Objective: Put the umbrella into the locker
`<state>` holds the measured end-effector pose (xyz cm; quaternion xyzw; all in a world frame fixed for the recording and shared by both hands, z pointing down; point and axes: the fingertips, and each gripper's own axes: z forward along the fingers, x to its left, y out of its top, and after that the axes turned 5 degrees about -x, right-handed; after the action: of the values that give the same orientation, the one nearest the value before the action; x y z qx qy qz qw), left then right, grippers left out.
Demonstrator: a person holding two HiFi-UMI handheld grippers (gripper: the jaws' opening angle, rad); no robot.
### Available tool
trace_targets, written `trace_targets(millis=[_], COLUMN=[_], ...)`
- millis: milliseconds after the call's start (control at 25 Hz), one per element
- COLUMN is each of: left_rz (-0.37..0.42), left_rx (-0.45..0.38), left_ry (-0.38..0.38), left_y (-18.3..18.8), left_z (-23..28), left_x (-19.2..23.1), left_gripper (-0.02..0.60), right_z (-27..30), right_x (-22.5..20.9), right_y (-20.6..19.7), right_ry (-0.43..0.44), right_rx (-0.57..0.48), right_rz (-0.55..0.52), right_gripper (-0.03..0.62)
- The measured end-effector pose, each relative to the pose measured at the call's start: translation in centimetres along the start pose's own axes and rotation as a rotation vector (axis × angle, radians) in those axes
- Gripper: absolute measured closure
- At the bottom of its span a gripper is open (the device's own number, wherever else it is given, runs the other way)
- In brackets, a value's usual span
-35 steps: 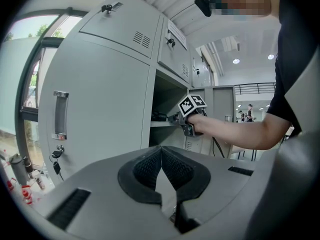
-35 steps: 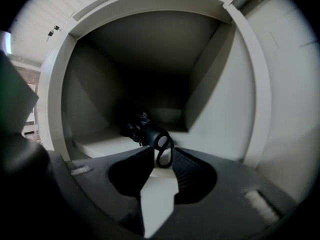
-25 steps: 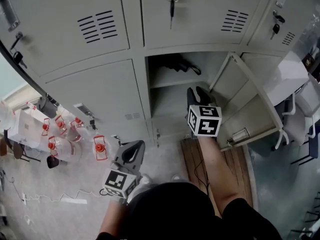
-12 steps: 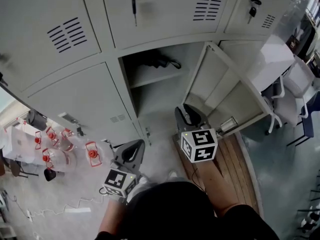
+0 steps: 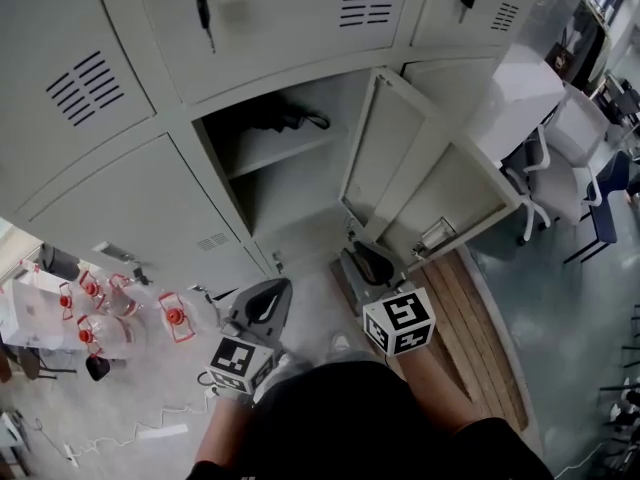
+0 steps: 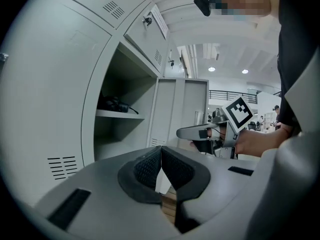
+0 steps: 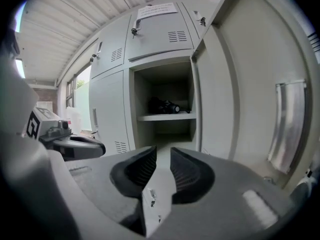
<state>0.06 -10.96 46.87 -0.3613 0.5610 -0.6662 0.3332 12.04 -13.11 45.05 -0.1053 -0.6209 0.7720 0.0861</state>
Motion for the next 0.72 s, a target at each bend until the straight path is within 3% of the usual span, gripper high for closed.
trace_targets(millis=[320,720], left_rz=[-0.008,-0.012], left_rx=[-0.003,0.008], left_ry=[-0.053,-0.076], left_y=[-0.6,-0.7], left_z=[0.9,1.7], left_x=[-1.1,-1.6], left_gripper=[0.571,0.571], right_z=[-2.8,-4.5], right_x=[-1.2,-2.0], right_y=[-1.4,-2.2], right_ry=[-0.02,-0.027], right_rx=[-0.012,-0.026], right_rz=[0.021,0.032], right_gripper=[0.585,0.589])
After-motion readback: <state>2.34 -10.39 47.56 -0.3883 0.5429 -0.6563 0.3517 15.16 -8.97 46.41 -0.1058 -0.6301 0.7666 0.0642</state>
